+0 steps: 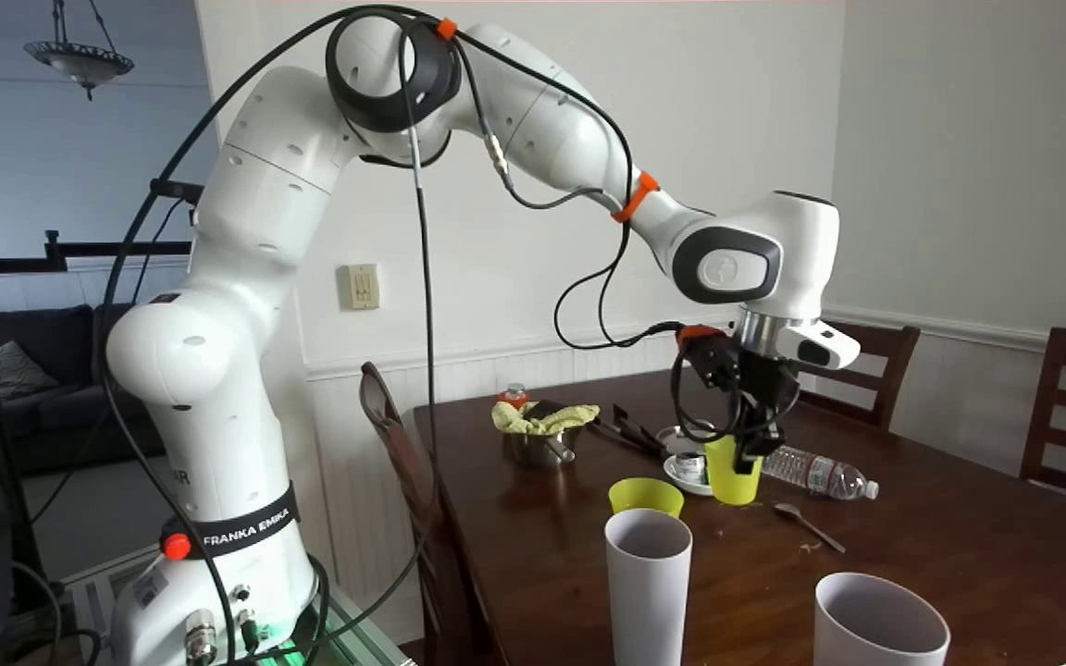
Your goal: Pick up the yellow cup and move it into the yellow bowl, pick up the metallic spoon and put it in the yellow cup that is in the yellow bowl
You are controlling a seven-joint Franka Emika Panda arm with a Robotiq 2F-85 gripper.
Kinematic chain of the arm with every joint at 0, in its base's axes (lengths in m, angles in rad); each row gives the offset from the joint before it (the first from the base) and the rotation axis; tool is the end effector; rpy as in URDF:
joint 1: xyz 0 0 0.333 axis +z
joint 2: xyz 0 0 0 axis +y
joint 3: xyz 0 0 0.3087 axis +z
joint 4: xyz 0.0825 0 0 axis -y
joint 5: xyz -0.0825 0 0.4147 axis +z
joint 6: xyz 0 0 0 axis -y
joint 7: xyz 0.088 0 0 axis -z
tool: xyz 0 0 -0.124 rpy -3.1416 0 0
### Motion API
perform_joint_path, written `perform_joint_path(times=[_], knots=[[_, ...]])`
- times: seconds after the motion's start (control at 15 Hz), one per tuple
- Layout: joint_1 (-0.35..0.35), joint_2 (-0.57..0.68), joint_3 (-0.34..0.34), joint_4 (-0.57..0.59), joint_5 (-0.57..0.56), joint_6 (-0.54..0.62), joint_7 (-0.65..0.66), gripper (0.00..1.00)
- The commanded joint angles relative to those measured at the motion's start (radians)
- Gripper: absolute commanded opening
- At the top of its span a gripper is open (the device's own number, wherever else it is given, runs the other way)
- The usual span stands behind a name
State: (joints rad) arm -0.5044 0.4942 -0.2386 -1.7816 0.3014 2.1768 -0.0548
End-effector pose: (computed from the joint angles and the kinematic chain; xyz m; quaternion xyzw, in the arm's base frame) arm 0.5060 -0.4336 0.2362 -0.9090 0.4100 0.0111 0.0735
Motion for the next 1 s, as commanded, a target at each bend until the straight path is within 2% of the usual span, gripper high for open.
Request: perform_joint_path(times=[0.0, 0.47, 0.93], knots=[[0.038, -0.039, 0.03, -0.013, -0.031, -0.085, -0.102, 0.01], [0.144, 0.04, 0.067, 0.016, -0.174, -0.147, -0.199, 0.01], [0.177, 0.103, 0.085, 0.005, -0.244, -0.026, -0.229, 0.01]])
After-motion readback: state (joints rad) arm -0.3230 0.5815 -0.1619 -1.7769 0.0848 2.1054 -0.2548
